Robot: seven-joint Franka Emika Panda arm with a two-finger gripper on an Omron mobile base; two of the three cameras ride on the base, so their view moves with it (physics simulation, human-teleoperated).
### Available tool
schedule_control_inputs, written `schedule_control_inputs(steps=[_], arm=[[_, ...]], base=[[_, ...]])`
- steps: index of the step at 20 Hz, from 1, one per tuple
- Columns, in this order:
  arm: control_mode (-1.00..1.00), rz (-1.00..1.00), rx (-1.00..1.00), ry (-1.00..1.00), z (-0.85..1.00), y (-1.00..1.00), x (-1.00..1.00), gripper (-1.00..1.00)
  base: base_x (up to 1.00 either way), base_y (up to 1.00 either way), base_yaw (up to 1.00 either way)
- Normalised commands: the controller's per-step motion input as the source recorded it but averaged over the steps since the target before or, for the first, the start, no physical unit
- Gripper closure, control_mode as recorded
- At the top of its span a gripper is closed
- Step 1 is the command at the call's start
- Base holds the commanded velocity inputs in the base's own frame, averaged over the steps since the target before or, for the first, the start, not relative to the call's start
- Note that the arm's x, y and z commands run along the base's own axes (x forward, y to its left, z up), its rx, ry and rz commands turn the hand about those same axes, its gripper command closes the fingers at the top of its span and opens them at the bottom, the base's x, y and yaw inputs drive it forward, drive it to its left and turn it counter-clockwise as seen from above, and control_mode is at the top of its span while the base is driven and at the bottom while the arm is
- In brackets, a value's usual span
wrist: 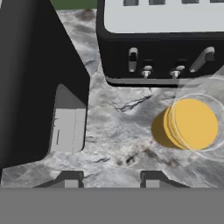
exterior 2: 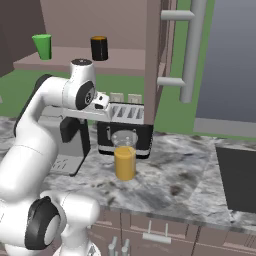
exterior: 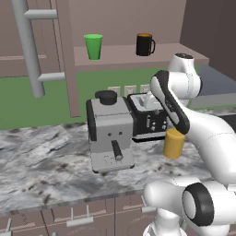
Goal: There is a tray on the dining counter. Grab the cup, mug, and pitcher and place them on the tray. The pitcher may be placed next to the tray if it cannot fit the tray.
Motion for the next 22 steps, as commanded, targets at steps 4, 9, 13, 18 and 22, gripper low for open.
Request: schedule_control_inputs(steps=[4, 9, 13, 18, 22], arm=[[-1.00, 0.00, 0.00, 0.00, 0.00, 0.00, -0.15, -1.00], [-1.00, -0.08, 0.04, 0.00, 0.00, 0.08, -0.30, -1.00], [-1.00, -0.21, 0.07, 0.00, 0.07, 0.29, -0.38, -1.00], [-1.00, -0.29, 0.14, 0.00, 0.20, 0.29, -0.33, -1.00], [-1.00, -0.30, 0.18, 0.00, 0.25, 0.13, -0.13, -1.00]], base=[[0.00, 0.00, 0.00], [0.00, 0.00, 0.00], [0.00, 0.00, 0.00], [0.00, 0.00, 0.00], [0.00, 0.00, 0.00]])
